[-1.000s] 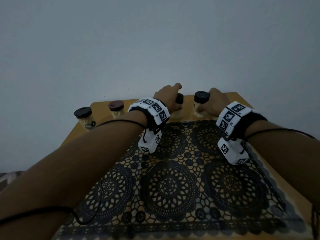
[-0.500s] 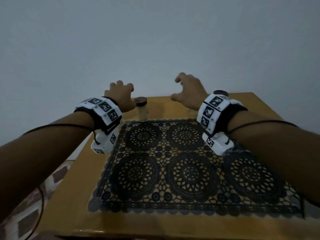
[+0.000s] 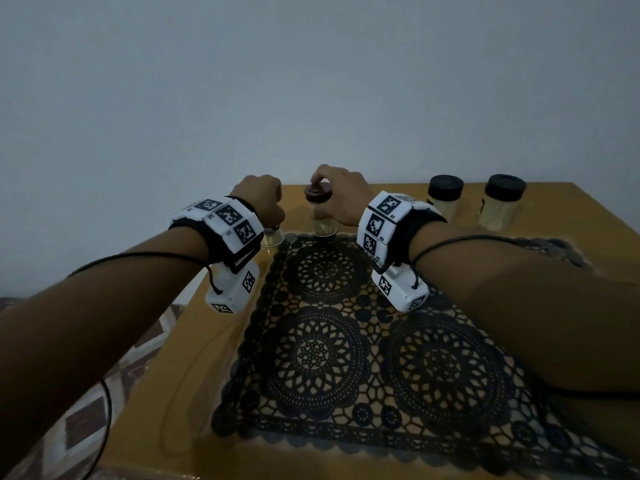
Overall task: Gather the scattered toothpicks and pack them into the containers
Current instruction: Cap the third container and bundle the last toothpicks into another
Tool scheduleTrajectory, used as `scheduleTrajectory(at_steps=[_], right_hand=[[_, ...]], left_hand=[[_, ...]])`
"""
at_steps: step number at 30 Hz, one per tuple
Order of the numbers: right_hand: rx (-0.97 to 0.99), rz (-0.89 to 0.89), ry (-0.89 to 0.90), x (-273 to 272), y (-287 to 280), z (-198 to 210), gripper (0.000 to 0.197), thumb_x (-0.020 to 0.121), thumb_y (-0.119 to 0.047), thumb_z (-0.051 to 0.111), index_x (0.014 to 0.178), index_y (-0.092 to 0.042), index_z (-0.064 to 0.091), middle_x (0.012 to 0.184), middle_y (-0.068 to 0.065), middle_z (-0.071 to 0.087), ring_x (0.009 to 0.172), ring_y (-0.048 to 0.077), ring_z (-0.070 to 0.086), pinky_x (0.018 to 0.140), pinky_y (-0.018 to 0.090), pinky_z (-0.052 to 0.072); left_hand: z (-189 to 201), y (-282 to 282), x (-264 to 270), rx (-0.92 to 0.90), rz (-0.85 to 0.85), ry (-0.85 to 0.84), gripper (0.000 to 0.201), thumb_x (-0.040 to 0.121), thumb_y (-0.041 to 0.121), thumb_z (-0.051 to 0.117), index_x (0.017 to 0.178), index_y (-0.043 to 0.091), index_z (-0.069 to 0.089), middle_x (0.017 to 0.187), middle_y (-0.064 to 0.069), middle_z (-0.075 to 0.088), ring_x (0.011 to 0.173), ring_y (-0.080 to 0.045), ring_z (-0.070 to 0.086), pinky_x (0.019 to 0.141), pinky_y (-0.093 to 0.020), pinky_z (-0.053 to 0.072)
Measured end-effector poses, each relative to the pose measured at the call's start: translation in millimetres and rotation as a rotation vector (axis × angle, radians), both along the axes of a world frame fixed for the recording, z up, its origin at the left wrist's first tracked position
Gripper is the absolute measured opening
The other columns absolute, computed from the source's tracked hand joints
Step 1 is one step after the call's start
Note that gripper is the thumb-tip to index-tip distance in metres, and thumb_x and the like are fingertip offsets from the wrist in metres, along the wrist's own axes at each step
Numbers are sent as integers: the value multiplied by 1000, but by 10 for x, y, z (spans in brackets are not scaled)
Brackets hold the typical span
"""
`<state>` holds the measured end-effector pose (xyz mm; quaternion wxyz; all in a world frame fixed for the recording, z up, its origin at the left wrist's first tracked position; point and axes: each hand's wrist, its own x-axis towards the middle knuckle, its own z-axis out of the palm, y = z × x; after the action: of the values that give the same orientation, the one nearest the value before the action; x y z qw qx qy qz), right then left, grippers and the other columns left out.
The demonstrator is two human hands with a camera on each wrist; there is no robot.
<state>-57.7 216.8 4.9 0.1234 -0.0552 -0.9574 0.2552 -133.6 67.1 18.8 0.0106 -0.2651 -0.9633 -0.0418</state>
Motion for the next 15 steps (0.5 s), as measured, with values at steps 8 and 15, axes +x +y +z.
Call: scheduleTrajectory(at_steps=[8,15], right_hand=[[-66,-102,62,49,78,-15,46,77,-19,78,108,-8,47,103,14,62,91,31,59,77,44,54],[11,-238,15,216,543,71,45,78,-18,76,107,-5,44,102,16,58,86,31,56,56,32,40]], left_hand=[[67,167,85,142,-104,58,40,80,9,69,116,8,52,101,-9,51,83,-25,48,64,-32,38],[51,608,264,222,-200,35,51,81,12,69,125,10,43,114,-17,49,89,-28,48,67,-34,38]])
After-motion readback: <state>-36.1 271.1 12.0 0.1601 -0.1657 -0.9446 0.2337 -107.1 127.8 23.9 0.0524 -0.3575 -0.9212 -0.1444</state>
